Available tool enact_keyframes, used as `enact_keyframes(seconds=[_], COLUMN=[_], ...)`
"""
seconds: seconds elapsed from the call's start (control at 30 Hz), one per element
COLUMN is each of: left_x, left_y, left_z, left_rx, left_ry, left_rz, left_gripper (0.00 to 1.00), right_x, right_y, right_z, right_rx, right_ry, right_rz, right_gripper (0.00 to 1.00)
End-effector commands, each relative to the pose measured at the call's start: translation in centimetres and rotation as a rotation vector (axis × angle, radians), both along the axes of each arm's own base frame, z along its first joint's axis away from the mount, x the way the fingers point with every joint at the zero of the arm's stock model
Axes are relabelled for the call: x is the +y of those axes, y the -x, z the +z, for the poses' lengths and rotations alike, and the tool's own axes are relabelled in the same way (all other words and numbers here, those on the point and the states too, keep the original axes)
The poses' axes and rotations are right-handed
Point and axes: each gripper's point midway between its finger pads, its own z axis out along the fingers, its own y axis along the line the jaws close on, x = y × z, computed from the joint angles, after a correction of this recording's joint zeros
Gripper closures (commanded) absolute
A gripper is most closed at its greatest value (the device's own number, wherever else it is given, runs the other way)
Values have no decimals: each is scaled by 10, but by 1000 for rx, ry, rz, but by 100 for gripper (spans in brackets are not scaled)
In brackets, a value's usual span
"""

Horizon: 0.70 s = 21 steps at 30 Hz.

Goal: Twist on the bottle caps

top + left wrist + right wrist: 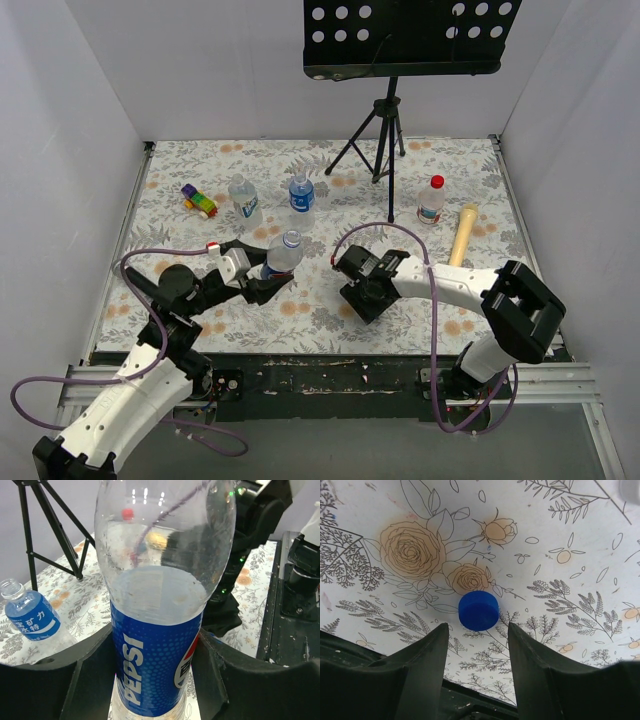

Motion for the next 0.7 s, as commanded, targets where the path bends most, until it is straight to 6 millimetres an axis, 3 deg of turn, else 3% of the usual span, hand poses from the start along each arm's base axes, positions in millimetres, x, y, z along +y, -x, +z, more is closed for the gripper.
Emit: enact_keyframes(seconds=[0.0,0.67], left_x=[-1,0], left_y=[2,-1], left_z=[-9,-8], left_rx=[-6,-11], left_ry=[-38,-36], left_rz=[-3,14], left_gripper=[48,45], right_x=[10,15], right_y=[-4,-9], right_z=[21,10], right_rx=[-7,20], right_ry=[-18,31], right_rz=[0,26], right_gripper=[42,52])
